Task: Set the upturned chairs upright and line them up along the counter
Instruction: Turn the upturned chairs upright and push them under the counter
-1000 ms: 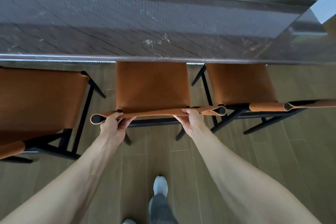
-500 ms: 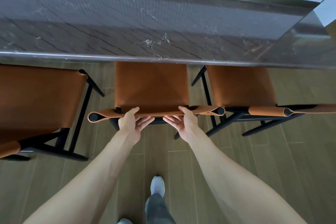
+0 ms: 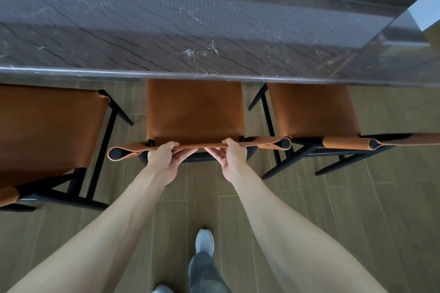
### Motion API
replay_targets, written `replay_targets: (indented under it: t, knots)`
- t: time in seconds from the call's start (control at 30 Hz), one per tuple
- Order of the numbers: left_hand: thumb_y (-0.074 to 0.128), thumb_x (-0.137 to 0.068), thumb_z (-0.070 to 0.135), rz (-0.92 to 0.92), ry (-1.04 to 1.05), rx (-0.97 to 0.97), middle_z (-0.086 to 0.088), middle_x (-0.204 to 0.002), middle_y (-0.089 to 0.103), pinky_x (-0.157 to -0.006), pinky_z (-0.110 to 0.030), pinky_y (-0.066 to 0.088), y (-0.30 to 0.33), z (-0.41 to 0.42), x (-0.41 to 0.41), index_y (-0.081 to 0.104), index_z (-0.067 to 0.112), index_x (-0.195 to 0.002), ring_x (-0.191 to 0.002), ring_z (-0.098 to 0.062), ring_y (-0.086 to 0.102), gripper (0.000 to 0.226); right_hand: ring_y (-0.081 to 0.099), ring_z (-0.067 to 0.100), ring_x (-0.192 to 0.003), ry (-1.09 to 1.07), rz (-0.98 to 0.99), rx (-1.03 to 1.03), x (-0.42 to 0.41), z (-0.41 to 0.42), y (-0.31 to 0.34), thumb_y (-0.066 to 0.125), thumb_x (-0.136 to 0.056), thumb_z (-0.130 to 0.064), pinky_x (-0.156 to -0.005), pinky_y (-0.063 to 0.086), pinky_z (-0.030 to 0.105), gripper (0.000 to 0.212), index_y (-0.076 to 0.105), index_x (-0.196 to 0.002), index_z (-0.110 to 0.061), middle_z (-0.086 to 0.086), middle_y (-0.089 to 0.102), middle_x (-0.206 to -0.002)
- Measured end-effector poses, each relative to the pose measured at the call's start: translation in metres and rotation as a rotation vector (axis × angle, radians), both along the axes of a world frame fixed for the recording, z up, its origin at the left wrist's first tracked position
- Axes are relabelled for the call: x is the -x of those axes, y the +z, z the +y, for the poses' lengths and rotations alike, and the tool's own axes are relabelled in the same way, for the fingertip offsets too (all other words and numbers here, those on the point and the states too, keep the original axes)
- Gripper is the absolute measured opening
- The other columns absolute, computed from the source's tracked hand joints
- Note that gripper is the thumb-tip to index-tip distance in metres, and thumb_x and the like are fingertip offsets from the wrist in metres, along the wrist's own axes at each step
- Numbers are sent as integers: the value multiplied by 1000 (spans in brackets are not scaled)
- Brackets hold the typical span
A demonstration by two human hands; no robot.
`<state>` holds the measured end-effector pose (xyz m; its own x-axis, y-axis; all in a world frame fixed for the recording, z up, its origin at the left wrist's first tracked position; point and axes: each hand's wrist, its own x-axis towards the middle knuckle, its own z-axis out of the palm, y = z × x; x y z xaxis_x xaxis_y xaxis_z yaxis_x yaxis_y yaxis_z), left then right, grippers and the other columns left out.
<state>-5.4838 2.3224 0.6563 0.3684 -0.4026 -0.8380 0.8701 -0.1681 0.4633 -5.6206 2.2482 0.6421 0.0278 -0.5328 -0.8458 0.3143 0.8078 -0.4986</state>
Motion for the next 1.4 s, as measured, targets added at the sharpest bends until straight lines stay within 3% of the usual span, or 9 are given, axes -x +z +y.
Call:
replay_targets:
  t: [0.23, 0.37, 0.43, 0.57, 0.67, 0.77, 0.97, 1.2, 1.4]
  knots:
    - [47, -94, -17, 37, 21, 3, -31, -118, 61, -77, -58, 60, 3, -2, -5, 48, -6, -132, -75, -49, 73, 40, 77, 32, -67, 10, -19, -6, -11, 0, 5, 53, -96, 2, -82, 63, 48, 32, 49, -124, -14, 13, 68, -102]
    - [45, -96, -15, 35, 10, 20, -30, -116, 62, -61, -52, 62, 8, -3, -6, 46, -5, -135, -67, -47, 73, 41, 76, 31, -65, 18, -50, -17, -11, -3, 8, 53, -95, 4, -81, 63, 47, 35, 48, -125, -12, 18, 68, -105]
    - [47, -96, -12, 13, -7, 5, -30, -116, 64, -65, -52, 63, 11, -1, -3, 47, -4, -136, -73, -45, 74, 40, 76, 28, -63, 32, -68, -15, -7, -1, 7, 59, -96, -1, -81, 63, 47, 36, 48, -128, -12, 18, 67, -106]
    - [55, -100, 4, 0, -83, -13, -30, -117, 66, -77, -54, 62, 25, 12, 2, 48, -1, -133, -93, -45, 73, 33, 74, 33, -88, 219, -54, -26, 1, 7, 12, 71, -93, -28, -86, 62, 46, 51, 47, -135, -12, 23, 63, -119]
    - [54, -99, 24, -179, -390, -188, -25, -102, 73, -72, -50, 62, 54, 25, 0, 58, -2, -119, -89, -39, 74, 33, 75, 33, -89, 509, 64, -22, -8, 23, 32, 61, -96, -50, -81, 63, 41, 58, 57, -127, -1, 22, 71, -113]
    - [53, -94, 28, -445, -545, -283, -15, -88, 77, -86, -46, 60, 89, 43, -11, 71, 1, -105, -86, -32, 75, 34, 76, 31, -82, 658, 210, 83, -27, 40, 60, 53, -98, -48, -69, 65, 36, 58, 68, -114, 6, 19, 76, -97]
    - [54, -99, 25, -853, -503, -186, -5, -94, 77, -95, -42, 57, 143, 130, -49, 72, 10, -110, -94, -20, 73, 26, 73, 29, -98, 714, 249, 323, -69, 95, 120, 48, -104, -34, -86, 60, 35, 42, 70, -118, -1, 15, 74, -115]
    - [52, -103, 29, -907, -243, -61, -4, -99, 77, -96, -39, 55, 183, 321, -109, 75, 14, -101, -99, -22, 72, 28, 74, 22, -93, 725, 161, 728, -129, 239, 182, 52, -101, -30, -83, 59, 31, 31, 74, -109, -10, 9, 77, -103]
    - [48, -104, 29, -941, 32, -25, -9, -101, 76, -90, -39, 56, 227, 478, -158, 73, 8, -106, -98, -25, 72, 32, 72, 23, -100, 890, 101, 919, -185, 377, 214, 48, -104, -31, -97, 56, 38, 34, 72, -114, -9, 9, 76, -109]
